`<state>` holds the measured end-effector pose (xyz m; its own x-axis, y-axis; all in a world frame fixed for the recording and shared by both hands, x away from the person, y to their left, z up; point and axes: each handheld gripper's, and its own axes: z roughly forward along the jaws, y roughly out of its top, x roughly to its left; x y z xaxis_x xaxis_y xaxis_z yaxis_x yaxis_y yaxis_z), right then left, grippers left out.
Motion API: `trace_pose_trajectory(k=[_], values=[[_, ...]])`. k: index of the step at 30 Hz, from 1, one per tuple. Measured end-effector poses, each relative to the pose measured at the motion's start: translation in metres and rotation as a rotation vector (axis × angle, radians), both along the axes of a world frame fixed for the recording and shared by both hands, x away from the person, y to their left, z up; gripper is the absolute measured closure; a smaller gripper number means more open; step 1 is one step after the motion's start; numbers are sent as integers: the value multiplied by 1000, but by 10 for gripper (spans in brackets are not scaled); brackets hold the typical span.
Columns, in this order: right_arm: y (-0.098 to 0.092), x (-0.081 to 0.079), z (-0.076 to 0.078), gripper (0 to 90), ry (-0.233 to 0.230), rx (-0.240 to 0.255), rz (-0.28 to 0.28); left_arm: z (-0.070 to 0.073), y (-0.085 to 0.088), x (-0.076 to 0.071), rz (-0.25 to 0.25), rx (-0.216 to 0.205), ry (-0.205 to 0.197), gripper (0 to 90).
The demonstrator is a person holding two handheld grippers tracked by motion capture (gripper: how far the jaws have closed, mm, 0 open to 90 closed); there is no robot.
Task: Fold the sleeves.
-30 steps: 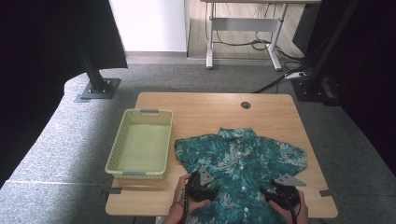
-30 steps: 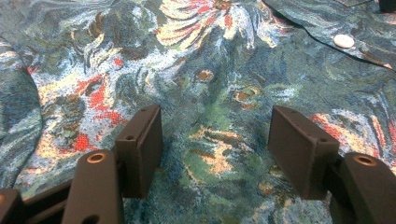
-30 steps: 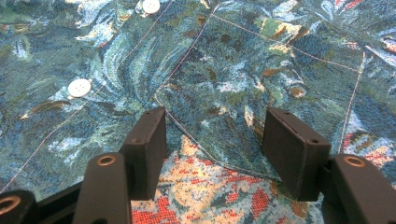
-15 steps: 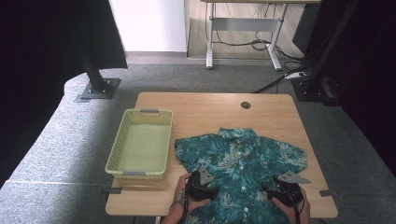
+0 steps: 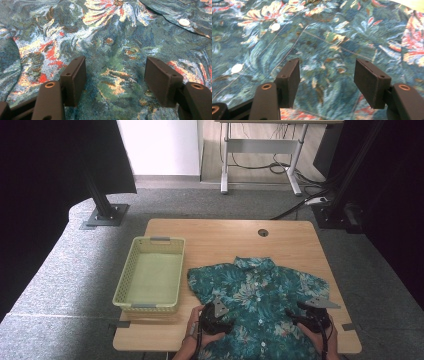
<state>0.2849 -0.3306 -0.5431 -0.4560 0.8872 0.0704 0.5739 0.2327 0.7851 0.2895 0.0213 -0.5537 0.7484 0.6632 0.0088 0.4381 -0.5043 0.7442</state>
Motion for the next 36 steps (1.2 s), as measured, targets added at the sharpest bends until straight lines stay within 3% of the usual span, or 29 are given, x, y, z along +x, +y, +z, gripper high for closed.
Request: trace_pose_trajectory(k=[10, 14, 36], values=[[-16, 20, 1, 371, 5, 23, 4, 0, 0, 1, 1, -1, 0, 342], [-23, 22, 2, 372, 3, 57, -3, 0, 0, 1, 3, 0, 0, 343], [-55, 38, 1, 373, 4, 43, -74, 0, 0, 1, 10, -1, -1, 353]])
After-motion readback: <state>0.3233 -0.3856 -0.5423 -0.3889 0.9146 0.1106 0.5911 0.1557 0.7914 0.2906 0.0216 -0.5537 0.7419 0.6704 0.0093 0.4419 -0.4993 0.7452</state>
